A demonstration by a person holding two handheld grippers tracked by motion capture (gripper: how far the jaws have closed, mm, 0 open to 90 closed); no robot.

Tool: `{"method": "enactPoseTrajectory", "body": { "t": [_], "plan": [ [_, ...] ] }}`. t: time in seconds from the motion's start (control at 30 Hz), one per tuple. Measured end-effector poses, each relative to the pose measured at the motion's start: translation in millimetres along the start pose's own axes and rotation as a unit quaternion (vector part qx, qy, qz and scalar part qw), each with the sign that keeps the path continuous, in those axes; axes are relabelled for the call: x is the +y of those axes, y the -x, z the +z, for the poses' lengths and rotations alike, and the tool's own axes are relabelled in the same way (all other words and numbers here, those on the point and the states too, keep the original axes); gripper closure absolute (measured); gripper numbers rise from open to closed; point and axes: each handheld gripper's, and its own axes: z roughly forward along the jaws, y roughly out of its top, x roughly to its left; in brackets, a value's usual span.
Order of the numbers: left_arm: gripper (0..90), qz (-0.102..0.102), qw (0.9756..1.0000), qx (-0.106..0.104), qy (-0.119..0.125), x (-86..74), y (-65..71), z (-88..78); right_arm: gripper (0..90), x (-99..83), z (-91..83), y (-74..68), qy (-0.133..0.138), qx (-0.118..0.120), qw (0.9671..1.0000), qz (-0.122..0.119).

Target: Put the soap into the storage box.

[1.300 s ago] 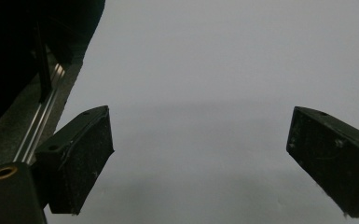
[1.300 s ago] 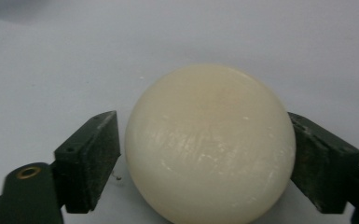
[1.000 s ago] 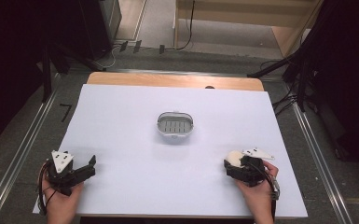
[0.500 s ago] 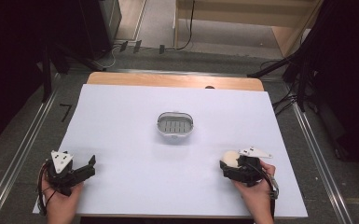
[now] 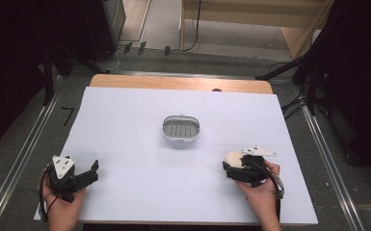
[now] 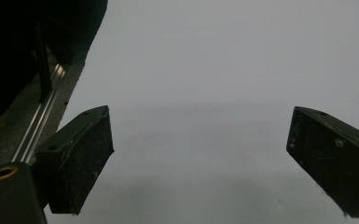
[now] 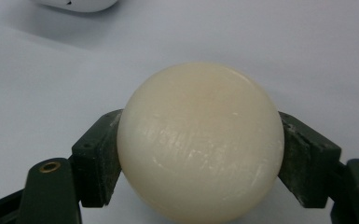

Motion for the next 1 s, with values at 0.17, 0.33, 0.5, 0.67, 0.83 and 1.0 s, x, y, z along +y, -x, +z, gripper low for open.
{"method": "enactPoseTrajectory", "body": {
  "t": [0.17, 0.33, 0.5, 0.67, 0.83, 1.0],
  "plan": [
    [7.7, 0.000, 1.0000, 0.001, 0.000, 0.0, 0.2, 0.1, 25.2, 5.9, 2.7, -4.2, 0.001, 0.006, 1.0000, -0.003],
    [7.7, 0.001, 1.0000, 0.000, 0.000, 0.0, 0.2, 0.2, 25.2, 14.0, 6.7, -8.9, -0.003, 0.012, 0.9999, -0.003],
    [7.7, 0.000, 1.0000, 0.000, 0.000, 0.0, 0.2, 0.1, 25.2, 19.8, 10.4, -12.0, -0.005, 0.018, 0.9998, -0.002],
    [7.7, 0.000, 1.0000, -0.001, -0.001, 0.0, 0.0, 0.0, 25.2, 24.6, 13.2, -15.6, -0.006, 0.023, 0.9997, -0.004],
    [7.7, 0.000, 1.0000, -0.001, 0.000, 0.0, 0.0, 0.1, 25.2, 28.9, 15.7, -20.0, -0.008, 0.027, 0.9996, -0.006],
    [7.7, 0.000, 1.0000, -0.001, -0.001, 0.1, -0.1, 0.0, 25.2, 33.2, 17.6, -23.8, -0.009, 0.029, 0.9995, -0.010]
  ]
}}
